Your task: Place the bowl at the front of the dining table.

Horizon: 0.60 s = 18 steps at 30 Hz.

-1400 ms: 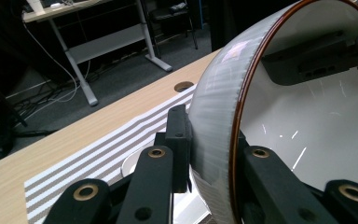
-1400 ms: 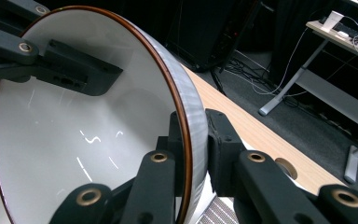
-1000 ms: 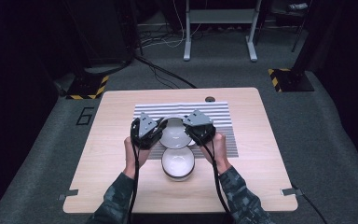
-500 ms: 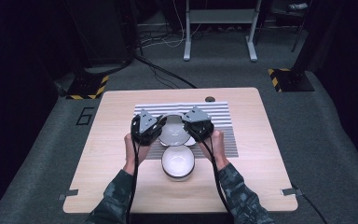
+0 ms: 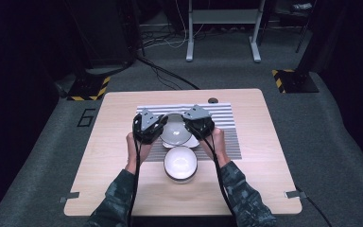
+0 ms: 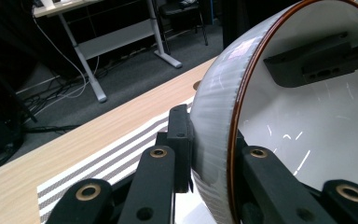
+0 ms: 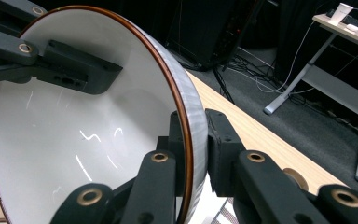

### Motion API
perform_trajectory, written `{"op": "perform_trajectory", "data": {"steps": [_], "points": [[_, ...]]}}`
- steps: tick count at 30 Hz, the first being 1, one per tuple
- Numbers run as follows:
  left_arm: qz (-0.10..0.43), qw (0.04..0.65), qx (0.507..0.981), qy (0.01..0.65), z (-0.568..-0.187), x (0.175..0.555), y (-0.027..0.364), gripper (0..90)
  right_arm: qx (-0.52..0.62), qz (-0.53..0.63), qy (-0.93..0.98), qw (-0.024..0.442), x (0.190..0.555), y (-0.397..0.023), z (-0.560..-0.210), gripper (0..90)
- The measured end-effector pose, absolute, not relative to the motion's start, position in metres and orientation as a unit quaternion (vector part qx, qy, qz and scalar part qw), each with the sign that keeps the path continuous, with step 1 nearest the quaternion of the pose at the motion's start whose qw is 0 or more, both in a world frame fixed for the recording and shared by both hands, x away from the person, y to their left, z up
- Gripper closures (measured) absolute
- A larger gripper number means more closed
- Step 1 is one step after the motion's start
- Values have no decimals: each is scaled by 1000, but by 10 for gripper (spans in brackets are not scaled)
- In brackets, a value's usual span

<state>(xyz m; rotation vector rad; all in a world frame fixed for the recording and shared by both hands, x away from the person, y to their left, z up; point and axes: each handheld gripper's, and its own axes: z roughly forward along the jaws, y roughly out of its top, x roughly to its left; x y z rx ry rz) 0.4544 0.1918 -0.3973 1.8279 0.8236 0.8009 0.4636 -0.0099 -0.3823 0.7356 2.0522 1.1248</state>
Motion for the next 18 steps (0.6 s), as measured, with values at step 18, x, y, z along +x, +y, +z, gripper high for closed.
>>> {"op": "perform_trajectory", "data": {"steps": [18], "points": [[324, 475, 745, 340, -408, 475, 192, 808, 289, 428, 788, 335, 484, -8, -391, 820]]}}
